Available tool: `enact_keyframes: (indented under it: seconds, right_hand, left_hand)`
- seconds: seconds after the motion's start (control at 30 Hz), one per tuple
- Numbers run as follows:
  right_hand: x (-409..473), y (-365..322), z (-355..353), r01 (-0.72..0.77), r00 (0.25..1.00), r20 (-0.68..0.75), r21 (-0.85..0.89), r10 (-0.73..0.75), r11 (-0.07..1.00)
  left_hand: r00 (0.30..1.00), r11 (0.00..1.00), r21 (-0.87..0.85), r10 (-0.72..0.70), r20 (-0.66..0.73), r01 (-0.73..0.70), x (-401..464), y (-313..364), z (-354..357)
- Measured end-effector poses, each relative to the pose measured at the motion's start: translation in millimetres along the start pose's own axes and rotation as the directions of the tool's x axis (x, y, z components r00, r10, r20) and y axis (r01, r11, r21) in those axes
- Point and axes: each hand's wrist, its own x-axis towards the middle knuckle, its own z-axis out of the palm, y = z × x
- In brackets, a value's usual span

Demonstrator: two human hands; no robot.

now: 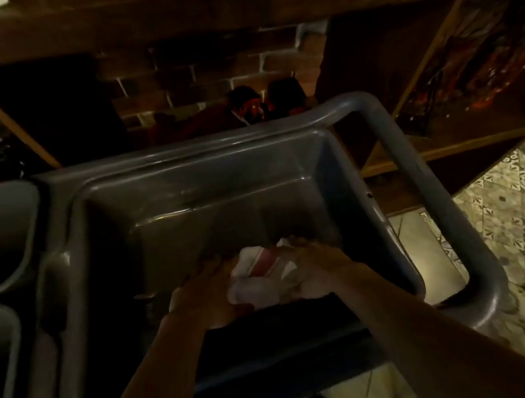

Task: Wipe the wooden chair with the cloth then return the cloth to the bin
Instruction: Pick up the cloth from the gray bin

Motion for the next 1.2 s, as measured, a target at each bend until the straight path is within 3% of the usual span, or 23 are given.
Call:
enact_keyframes:
  seconds: [0.17,0.27,0.47,0.73,0.93,1.2]
  right_hand:
    - [11.1,1.8,22.5,0.027,0.997,-0.077,-0.041,-0.031,0.999]
    - [17.0,-1.6,28.9,0.026,0.996,-0.085,0.002,-0.026,1.0]
    - [14.7,0.9,21.2,0.046,0.992,-0.117,-0.015,-0.048,0.999]
    - [-0.2,-24.2,-38.0,0.027,0.96,-0.277,-0.046,-0.039,0.999]
    - [-36.2,-56.5,-116.3,0.04,0.906,-0.416,-0.107,-0.082,0.993]
    - [-106.9,-103.3,-210.9,0.039,0.762,-0.629,-0.194,-0.155,0.98]
  left_hand:
    - [0.998,0.999,0.054,-0.003,0.064,0.0,11.5,-3.0,14.9]
    - [0.999,0.993,0.12,0.01,0.039,-0.015,10.1,-0.1,17.9]
    - [0.999,0.999,0.052,0.014,-0.045,-0.011,8.9,-4.0,5.5]
    - [0.948,0.999,0.054,0.018,-0.319,0.0,-17.1,0.4,-63.5]
    - [0.863,0.99,0.137,0.044,-0.503,0.03,-53.7,6.4,-138.0]
    - [0.675,0.974,0.227,0.16,-0.72,0.011,-122.2,25.2,-243.2]
